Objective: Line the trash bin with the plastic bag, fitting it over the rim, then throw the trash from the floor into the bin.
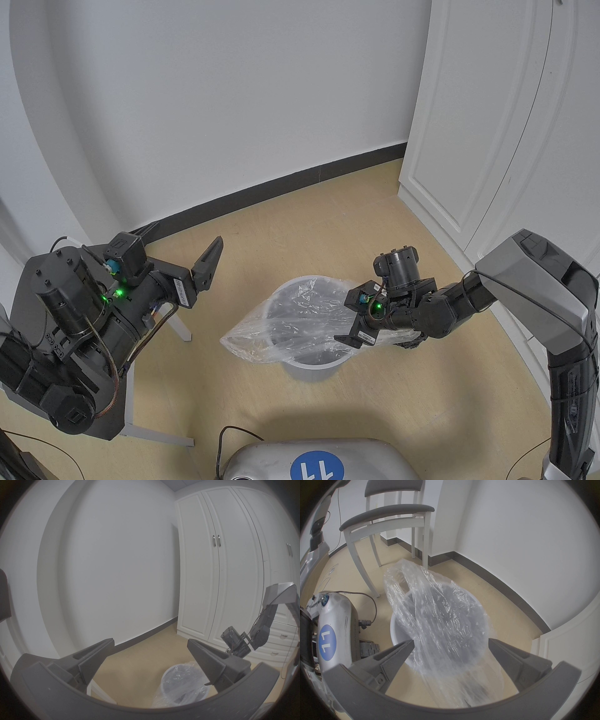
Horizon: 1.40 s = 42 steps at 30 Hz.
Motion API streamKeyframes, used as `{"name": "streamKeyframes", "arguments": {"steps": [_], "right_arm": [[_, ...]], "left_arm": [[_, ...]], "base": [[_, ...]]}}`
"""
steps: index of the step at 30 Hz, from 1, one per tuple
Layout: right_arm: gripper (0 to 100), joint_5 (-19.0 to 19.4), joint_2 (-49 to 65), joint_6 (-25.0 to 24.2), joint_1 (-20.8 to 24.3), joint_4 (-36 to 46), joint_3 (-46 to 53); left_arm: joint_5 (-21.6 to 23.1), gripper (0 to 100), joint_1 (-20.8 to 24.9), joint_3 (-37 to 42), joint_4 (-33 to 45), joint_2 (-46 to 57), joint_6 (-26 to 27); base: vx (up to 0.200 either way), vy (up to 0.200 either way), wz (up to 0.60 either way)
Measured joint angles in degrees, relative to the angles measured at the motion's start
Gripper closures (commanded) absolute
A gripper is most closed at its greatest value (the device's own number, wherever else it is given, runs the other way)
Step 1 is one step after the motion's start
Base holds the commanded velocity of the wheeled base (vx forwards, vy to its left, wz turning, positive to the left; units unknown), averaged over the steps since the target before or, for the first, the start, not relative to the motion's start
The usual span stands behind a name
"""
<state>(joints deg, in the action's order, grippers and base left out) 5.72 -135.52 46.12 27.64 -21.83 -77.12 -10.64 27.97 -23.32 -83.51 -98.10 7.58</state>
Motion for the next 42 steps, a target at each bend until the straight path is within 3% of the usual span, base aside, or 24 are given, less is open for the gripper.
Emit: {"name": "streamKeyframes", "arguments": {"steps": [31, 32, 42], "right_arm": [[0, -0.2, -8.7, 0.0, -0.2, 0.3, -8.5], [100, -0.2, -8.8, 0.0, -0.2, 0.3, -8.6], [100, -0.2, -7.6, 0.0, -0.1, 0.4, -8.3]], "left_arm": [[0.1, 0, -0.5, 0.1, 0.1, 0.7, 0.3], [0.1, 0, -0.7, 0.1, 0.1, 0.7, 0.3], [0.2, 0, -1.0, 0.1, 0.1, 0.7, 0.3]], "base": [[0.0, 0.0, 0.0], [0.0, 0.0, 0.0], [0.0, 0.0, 0.0]]}}
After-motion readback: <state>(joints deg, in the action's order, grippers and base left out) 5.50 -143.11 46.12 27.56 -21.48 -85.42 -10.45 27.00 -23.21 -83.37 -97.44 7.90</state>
